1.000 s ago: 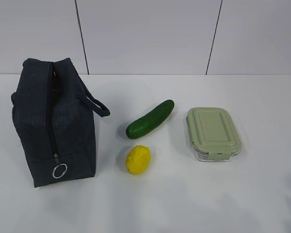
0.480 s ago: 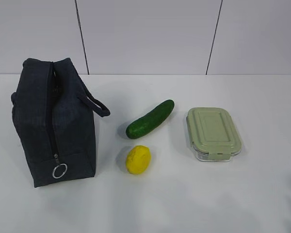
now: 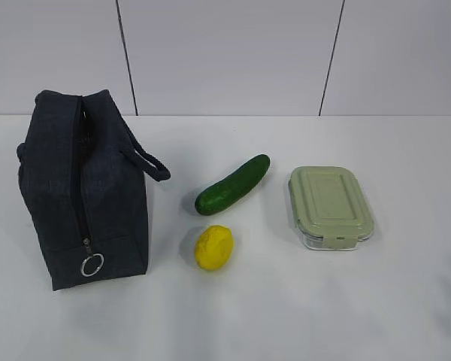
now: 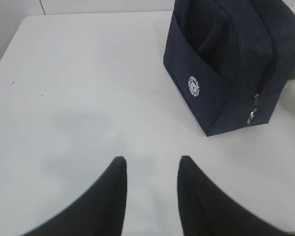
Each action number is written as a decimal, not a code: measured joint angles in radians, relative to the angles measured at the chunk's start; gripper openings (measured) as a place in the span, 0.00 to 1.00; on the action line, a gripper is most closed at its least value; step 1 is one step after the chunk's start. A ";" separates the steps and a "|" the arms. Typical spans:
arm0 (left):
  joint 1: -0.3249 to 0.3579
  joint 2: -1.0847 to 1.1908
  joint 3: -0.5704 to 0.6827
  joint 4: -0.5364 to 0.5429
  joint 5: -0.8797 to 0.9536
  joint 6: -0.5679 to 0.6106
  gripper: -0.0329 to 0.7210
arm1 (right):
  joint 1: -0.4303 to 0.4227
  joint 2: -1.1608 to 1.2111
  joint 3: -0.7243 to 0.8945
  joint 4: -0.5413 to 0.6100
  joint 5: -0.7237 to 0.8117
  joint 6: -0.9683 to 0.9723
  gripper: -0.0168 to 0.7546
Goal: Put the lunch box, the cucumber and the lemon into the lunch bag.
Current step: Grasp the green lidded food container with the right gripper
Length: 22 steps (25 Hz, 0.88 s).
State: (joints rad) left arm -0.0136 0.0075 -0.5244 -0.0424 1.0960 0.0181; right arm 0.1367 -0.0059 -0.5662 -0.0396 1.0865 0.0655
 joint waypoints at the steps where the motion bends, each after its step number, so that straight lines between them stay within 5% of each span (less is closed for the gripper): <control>1: 0.000 0.000 0.000 0.000 0.000 0.000 0.36 | 0.000 0.019 -0.011 0.000 -0.002 0.006 0.75; 12: 0.000 0.000 0.000 0.000 0.000 0.000 0.36 | 0.000 0.410 -0.232 0.004 -0.028 0.033 0.75; 22: 0.000 0.000 0.000 0.000 0.000 0.000 0.36 | 0.000 0.666 -0.254 0.014 -0.238 0.045 0.75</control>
State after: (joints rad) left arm -0.0136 0.0075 -0.5244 -0.0424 1.0960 0.0181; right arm 0.1367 0.6603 -0.8198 -0.0256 0.8485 0.1103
